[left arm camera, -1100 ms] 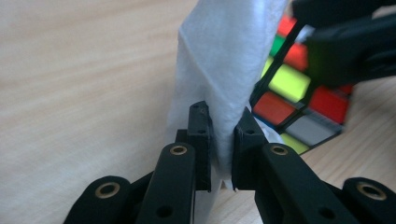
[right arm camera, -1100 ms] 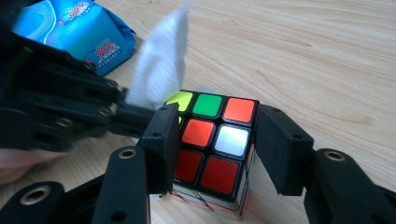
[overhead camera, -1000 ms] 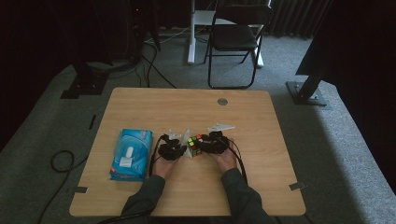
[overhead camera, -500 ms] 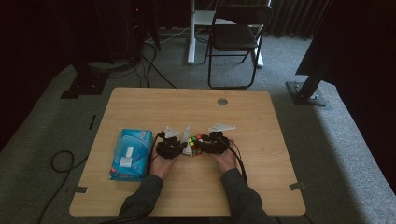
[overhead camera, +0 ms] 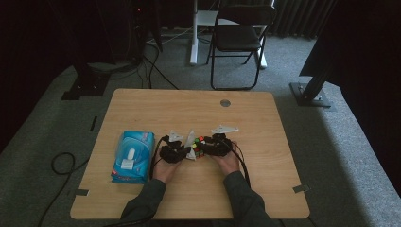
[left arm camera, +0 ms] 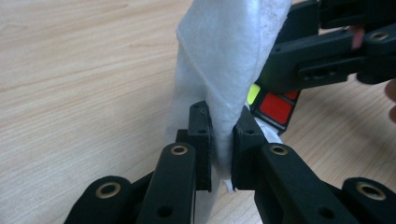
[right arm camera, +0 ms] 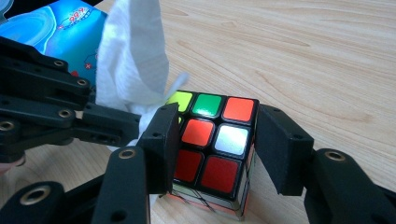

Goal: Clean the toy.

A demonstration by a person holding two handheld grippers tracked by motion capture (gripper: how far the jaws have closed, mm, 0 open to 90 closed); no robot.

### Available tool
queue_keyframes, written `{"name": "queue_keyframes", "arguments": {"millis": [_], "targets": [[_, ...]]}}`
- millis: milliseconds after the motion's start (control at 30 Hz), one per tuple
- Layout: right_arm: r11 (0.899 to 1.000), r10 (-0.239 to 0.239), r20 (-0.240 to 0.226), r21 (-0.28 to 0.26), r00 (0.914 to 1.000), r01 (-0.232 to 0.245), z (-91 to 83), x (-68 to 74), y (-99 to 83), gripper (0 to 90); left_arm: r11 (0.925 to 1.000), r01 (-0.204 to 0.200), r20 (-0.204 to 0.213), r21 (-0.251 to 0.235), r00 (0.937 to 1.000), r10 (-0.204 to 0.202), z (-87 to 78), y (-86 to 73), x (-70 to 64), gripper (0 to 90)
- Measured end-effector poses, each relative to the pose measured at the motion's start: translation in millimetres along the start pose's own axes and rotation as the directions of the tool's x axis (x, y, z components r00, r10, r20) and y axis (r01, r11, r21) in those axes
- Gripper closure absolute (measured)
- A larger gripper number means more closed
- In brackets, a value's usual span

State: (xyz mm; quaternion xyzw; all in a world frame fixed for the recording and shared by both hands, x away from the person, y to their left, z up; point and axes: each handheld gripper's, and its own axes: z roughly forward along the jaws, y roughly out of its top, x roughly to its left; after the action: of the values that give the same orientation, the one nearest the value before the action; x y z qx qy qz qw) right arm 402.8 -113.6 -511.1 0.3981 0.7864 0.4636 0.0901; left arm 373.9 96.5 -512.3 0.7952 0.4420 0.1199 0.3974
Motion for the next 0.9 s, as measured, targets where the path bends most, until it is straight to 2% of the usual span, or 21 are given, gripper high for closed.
{"name": "queue_keyframes", "arguments": {"millis": [167,233,300,433,633,900], "targets": [[1.000,0.003,0.000,-0.002,1.0000,-0.003,0.0,0.0,-0.3,50.6,0.9992,-0.003,-0.016,0.040,0.9999,0.004,10.0,-5.7,0.2,81.5],[1.000,0.002,-0.001,-0.002,1.0000,-0.002,0.0,0.0,-0.3,50.6,0.9975,-0.004,-0.029,0.071,0.9995,0.006,20.1,-11.9,2.1,81.5],[1.000,0.001,-0.001,-0.003,1.0000,-0.001,0.0,-0.1,-0.5,50.6,0.9980,0.011,-0.017,0.063,0.9998,-0.010,21.3,-14.2,4.7,81.4],[1.000,0.002,-0.002,-0.004,1.0000,-0.002,-0.1,-0.5,-0.8,50.5,0.9976,0.003,-0.025,0.069,0.9997,-0.001,20.9,-12.8,3.4,81.4],[1.000,0.004,-0.003,-0.005,1.0000,-0.004,-0.1,-0.5,-1.0,50.5,0.9989,-0.002,-0.023,0.047,0.9997,0.003,9.9,-8.4,2.8,81.3],[1.000,0.009,-0.005,-0.007,0.9999,-0.009,0.0,-0.8,-1.3,50.5,0.9998,-0.021,0.000,-0.005,0.9998,0.021,-10.4,1.6,-8.5,81.2]]}}
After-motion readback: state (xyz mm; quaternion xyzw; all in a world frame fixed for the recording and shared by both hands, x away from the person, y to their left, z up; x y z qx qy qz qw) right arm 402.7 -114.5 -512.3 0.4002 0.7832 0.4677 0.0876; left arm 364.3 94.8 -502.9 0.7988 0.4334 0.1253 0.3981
